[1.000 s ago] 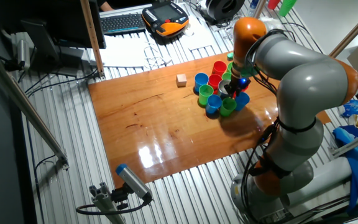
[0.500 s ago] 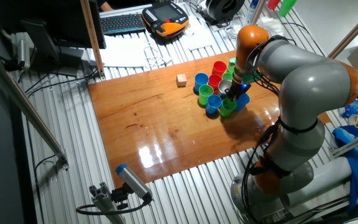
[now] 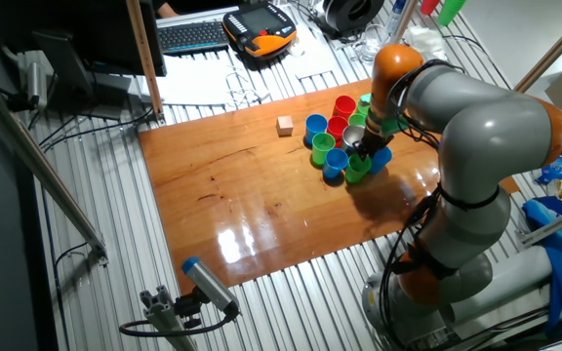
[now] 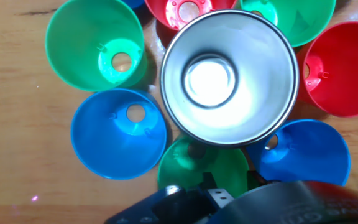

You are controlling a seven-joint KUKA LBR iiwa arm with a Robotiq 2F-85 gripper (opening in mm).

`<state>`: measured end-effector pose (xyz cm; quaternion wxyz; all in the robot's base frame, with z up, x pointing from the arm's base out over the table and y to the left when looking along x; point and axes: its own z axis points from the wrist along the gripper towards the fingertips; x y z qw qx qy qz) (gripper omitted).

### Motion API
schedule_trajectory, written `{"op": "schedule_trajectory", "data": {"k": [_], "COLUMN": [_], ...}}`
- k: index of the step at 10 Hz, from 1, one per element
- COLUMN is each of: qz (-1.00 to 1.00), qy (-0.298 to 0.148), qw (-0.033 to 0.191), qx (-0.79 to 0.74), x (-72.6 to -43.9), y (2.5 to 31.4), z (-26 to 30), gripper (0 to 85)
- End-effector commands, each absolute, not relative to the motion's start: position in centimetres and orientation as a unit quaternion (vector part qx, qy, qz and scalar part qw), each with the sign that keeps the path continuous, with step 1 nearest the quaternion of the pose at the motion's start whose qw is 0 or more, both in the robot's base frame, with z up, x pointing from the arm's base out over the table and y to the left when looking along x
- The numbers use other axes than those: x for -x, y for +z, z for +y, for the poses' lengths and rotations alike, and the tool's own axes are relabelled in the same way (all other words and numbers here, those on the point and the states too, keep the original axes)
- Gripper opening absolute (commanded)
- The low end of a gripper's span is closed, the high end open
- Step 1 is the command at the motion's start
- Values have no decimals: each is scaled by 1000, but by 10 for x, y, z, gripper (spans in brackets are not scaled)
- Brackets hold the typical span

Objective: Stack the cups

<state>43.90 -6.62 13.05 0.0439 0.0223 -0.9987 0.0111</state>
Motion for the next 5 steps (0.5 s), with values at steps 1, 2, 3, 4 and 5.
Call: {"op": "schedule_trajectory", "data": {"k": [1,2,3,4,5], "qz": [-999,-999,-999,-999,-999], "qy": [9,8,7,7,7], "qw": [42,41,41,39,38], "qx": [-23,-24,-25,-27,-28], "x": [-439,-439,-439,-439,-439], "y": [128,125,125,124,122], "z": [-67,-68,-69,-70,-72], "gripper": [340,340,340,340,340]}}
